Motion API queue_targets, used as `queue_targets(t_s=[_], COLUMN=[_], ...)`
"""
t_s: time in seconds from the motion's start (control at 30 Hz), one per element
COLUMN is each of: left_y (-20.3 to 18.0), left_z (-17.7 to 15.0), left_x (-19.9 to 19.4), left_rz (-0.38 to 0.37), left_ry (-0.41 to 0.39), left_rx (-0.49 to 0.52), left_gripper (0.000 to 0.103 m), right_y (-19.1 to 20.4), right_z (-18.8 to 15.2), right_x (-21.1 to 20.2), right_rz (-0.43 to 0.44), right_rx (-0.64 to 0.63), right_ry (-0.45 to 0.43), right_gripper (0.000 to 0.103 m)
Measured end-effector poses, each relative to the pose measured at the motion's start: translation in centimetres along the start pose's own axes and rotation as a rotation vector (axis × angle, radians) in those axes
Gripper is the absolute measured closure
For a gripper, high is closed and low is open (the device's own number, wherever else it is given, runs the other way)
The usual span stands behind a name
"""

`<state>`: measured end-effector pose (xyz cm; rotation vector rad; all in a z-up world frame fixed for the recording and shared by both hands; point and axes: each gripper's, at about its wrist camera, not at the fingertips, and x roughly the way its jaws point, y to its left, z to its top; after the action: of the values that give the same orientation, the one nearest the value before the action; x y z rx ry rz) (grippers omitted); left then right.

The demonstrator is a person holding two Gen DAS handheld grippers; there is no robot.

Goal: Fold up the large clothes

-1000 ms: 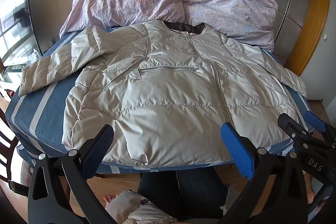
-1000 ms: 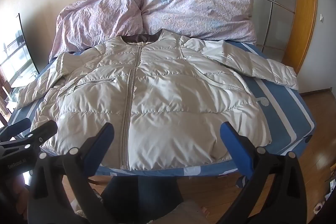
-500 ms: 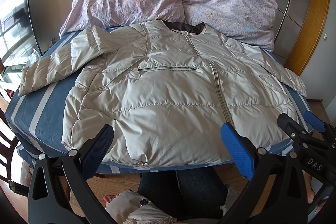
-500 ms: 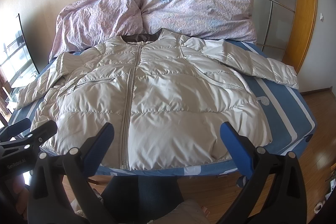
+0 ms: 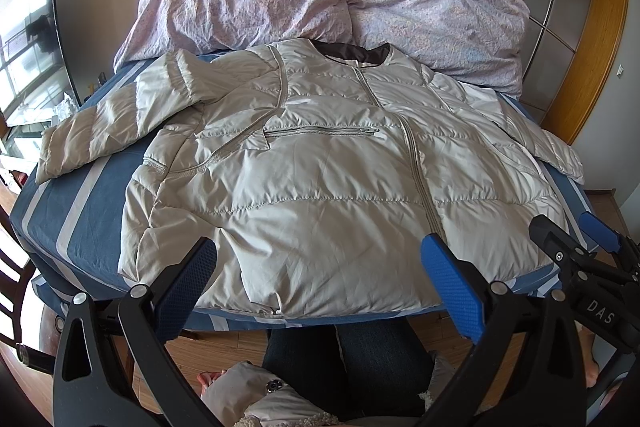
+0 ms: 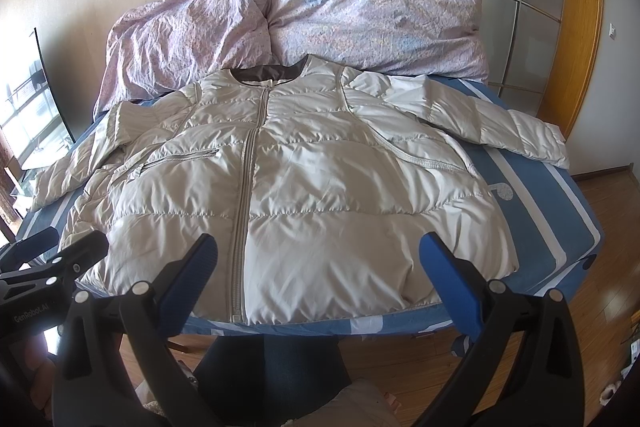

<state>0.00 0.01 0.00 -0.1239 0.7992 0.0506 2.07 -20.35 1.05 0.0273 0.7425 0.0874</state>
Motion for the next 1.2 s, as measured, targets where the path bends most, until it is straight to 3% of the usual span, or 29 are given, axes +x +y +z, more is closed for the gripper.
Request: queue_targets(t_s=[1.2], left_y=[0.01], left_z=[0.00], left_x=[-0.01], left_rz=[0.001], left_ry=[-0.001], left_rx=[0.001], left_gripper=[0.001], right_y=[-0.02], right_z=[0.05], right_x=[0.09], right_rz=[0.001], right_rx=[0.004], right_ry=[0.002], right_gripper=[0.002])
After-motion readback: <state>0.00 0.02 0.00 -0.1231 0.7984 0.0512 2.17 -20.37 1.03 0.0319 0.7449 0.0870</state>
